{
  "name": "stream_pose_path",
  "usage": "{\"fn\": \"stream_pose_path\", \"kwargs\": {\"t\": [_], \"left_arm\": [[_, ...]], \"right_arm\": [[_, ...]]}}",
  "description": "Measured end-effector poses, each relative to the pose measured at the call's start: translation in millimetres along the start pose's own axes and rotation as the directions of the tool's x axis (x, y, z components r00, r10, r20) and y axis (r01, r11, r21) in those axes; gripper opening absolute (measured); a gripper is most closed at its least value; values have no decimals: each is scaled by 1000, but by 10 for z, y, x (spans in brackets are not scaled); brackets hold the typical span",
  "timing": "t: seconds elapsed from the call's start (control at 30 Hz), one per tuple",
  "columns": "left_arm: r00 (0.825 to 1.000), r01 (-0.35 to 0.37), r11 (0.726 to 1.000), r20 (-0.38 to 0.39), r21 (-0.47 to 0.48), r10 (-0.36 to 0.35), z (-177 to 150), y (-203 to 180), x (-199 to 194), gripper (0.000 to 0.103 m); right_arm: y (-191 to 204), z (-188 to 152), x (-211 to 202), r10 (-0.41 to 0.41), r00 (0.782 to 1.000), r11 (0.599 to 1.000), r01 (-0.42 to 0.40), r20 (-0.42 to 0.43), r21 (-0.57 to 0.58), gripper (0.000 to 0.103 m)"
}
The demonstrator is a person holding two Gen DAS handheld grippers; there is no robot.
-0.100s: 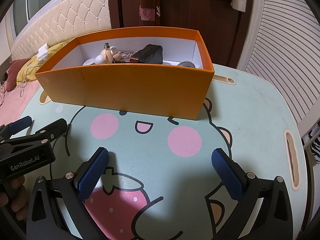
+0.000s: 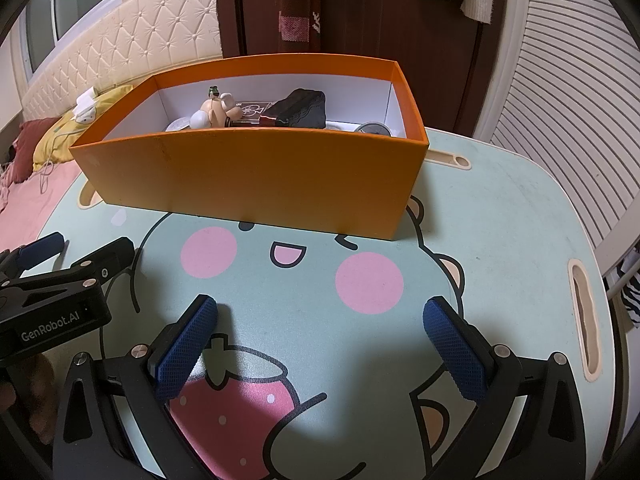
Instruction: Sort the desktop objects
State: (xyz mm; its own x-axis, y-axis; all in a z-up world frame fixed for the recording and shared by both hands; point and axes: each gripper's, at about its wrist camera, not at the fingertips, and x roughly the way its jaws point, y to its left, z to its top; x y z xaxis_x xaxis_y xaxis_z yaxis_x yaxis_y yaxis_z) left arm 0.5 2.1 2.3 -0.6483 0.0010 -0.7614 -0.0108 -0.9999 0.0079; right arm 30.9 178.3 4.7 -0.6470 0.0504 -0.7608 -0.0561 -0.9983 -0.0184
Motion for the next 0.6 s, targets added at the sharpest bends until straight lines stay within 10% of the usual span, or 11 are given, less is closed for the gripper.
{"fn": "stream_pose_path", "kwargs": {"t": [0.6], "left_arm": [[1000,2,1000,-2,3,-2,12,-12,-37,103]], "right_arm": [[-125,1113,-439,293,954,956,-294,55,14,77]]}}
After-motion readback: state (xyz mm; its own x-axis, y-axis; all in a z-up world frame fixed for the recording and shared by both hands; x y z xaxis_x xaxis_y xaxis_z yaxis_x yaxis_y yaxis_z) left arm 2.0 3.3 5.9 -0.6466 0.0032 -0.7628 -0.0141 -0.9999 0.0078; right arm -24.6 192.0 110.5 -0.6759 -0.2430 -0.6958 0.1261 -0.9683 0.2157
